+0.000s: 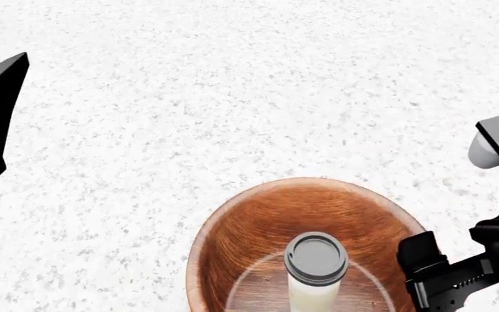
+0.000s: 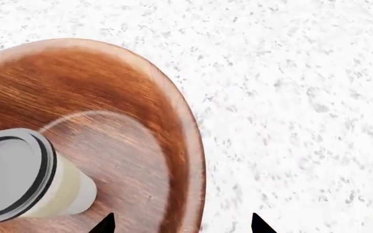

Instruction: Place the cup inside the bowl on the dining table and move the bowl to any counter.

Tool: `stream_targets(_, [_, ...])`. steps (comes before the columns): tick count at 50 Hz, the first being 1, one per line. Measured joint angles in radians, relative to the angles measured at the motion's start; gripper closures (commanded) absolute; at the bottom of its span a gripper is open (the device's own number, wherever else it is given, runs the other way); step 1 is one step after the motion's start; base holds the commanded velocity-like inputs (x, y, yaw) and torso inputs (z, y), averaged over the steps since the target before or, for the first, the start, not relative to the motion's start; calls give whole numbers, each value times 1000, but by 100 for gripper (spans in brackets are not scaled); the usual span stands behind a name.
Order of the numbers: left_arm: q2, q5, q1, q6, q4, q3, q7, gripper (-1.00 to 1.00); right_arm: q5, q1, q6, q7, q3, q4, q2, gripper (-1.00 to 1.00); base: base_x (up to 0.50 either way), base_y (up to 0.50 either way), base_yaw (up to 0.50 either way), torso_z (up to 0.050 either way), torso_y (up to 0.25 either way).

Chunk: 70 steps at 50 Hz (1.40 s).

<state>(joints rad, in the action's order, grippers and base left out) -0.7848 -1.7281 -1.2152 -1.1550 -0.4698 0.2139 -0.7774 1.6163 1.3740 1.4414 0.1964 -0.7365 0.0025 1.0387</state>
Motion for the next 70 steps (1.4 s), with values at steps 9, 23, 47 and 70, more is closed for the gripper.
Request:
stream_targets(9, [-3,-6,9,4,-9,2,1,-100,-16,-19,-16,1,-24,27,-13,-100,0,0,0,0,0])
stream_targets(23, [4,-5,7,6,-11,17,-3,-100,-65,-47,-55,-26,-60,72,-49,-100,0,0,0,0,0])
stream_targets(47, [-8,-4,19,17,-16,16,4,-100,-119,-54,-74,-58,-112,117,-99,-100,0,0,0,0,0])
stream_targets(70, [-14,12,29,31,-20,17,11,-100,-126,-75,-155,-78,-121,133,-113,100,0,0,0,0,0])
